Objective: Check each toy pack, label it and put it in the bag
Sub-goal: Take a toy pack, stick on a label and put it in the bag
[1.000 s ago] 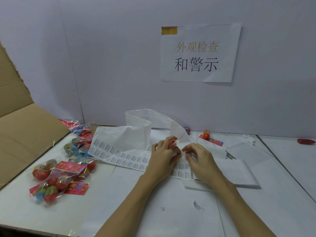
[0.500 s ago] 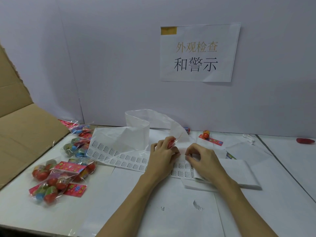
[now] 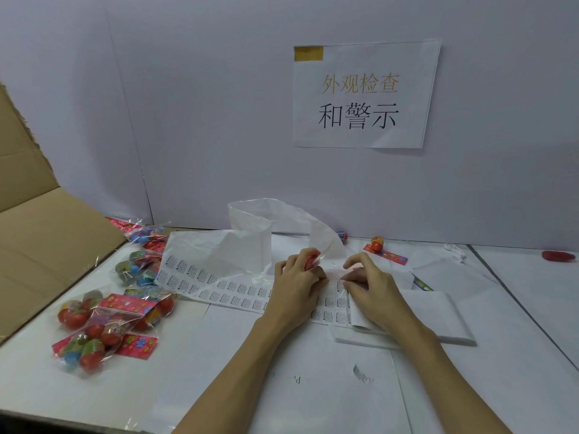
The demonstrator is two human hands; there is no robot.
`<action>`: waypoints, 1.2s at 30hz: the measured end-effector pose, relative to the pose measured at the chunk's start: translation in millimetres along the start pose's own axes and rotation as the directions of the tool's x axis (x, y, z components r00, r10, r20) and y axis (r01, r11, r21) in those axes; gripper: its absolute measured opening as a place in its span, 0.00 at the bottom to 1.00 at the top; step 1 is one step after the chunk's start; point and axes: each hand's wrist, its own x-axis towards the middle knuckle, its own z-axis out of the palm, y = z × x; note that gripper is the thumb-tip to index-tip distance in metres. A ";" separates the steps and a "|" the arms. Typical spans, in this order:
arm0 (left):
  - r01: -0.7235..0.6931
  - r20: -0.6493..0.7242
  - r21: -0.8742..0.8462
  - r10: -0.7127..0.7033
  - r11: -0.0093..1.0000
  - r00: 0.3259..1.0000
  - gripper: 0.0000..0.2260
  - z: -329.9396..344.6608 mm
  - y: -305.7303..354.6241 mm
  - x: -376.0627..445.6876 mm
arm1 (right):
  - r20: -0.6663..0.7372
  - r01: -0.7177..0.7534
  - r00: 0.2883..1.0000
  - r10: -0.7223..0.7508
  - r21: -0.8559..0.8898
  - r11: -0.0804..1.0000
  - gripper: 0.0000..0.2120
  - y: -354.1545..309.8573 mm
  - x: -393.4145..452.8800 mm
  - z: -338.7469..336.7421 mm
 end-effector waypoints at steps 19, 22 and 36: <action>0.005 0.003 -0.023 -0.005 1.000 1.000 0.07 -0.5 -0.2 -0.5 | 0.011 0.020 1.000 -0.020 -0.073 0.997 0.13 -2.8 -1.5 -0.1; 0.004 0.008 -0.021 -0.004 1.000 1.000 0.07 -0.8 -0.1 -0.2 | 0.004 0.025 1.000 -0.025 -0.079 0.997 0.07 -3.4 -1.9 -1.0; 0.003 -0.021 -0.024 -0.004 1.000 1.000 0.06 -0.7 0.1 -0.1 | -0.226 -0.090 0.964 0.139 0.217 0.972 0.05 -0.5 4.5 -8.5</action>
